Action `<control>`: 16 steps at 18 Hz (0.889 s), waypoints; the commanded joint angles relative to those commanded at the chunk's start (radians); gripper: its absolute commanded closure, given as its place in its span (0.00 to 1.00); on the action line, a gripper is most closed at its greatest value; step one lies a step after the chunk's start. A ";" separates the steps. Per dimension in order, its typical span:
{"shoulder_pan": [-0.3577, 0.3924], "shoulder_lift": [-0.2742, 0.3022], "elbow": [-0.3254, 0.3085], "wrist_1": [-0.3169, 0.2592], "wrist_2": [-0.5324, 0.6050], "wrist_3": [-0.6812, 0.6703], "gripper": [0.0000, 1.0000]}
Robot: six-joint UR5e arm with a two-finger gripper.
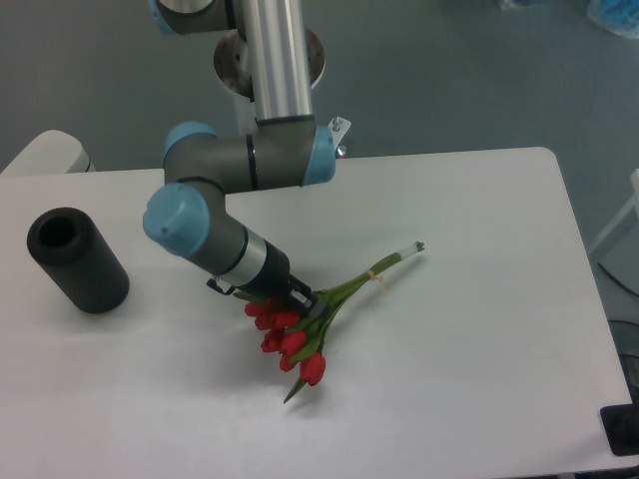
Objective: Place the flowers on the table
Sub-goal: 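Lower the tulip bouquet and lay it flat on the table, then open the gripper to release the tulip stems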
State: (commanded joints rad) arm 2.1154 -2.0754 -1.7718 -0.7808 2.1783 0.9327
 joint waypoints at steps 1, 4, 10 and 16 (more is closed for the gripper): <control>0.000 -0.005 -0.001 0.000 -0.002 0.000 0.60; 0.000 -0.012 0.005 0.000 -0.006 0.002 0.54; 0.043 0.044 0.080 -0.011 -0.074 0.110 0.24; 0.155 0.170 0.126 -0.034 -0.250 0.161 0.00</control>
State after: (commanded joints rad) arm 2.2701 -1.9055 -1.6461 -0.8144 1.9286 1.0937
